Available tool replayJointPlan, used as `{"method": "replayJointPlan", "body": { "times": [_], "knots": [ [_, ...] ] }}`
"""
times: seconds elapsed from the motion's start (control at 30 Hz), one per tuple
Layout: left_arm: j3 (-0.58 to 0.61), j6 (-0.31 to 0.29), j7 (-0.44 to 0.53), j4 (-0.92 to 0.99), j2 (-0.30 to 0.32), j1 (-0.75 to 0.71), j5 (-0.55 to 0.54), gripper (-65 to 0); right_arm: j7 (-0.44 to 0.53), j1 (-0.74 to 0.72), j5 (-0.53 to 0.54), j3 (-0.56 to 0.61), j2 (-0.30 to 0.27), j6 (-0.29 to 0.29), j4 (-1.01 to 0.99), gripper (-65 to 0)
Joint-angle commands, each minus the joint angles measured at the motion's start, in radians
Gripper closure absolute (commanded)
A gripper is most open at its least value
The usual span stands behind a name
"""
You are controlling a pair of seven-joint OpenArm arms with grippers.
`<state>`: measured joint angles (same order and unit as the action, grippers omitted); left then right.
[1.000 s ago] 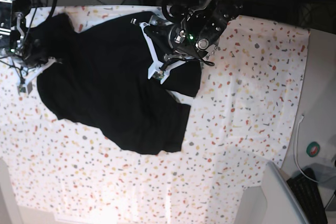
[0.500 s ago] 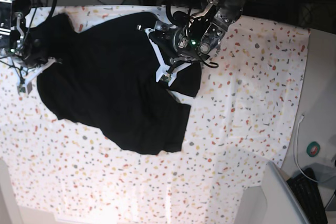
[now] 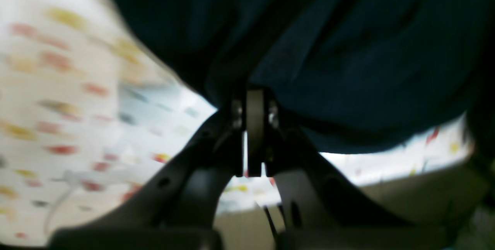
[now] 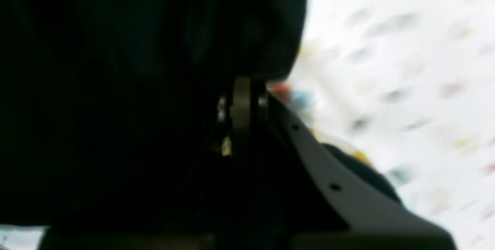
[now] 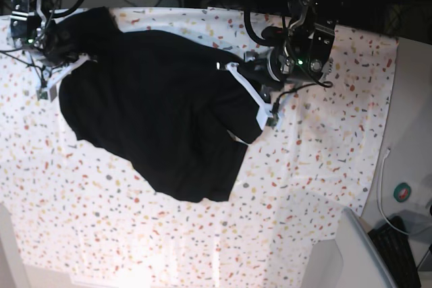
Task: Layout the t-shirt on the table in an organized manner, then fold the t-shirt properly
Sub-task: 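Lift the shirt with both grippers and fling it down flat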
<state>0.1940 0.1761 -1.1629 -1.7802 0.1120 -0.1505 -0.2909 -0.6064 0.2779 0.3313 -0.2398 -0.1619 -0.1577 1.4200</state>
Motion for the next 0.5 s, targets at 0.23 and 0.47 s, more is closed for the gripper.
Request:
{"method": "replayJointPlan", "body": {
  "times": [0.23, 0.47],
  "knots": [
    [0.063, -0.007, 0.014, 0.239, -0.018, 0.441, -0.008, 0.0, -0.030, -0.269, -0.002, -0.007, -0.077, 0.000, 0.035, 0.0],
    [0.060, -0.007, 0.091, 0.375, -0.104, 0.806, -0.008, 0.0, -0.059, -0.535, -0.002, -0.011, -0.187, 0.002, 0.041, 0.0]
  ]
}}
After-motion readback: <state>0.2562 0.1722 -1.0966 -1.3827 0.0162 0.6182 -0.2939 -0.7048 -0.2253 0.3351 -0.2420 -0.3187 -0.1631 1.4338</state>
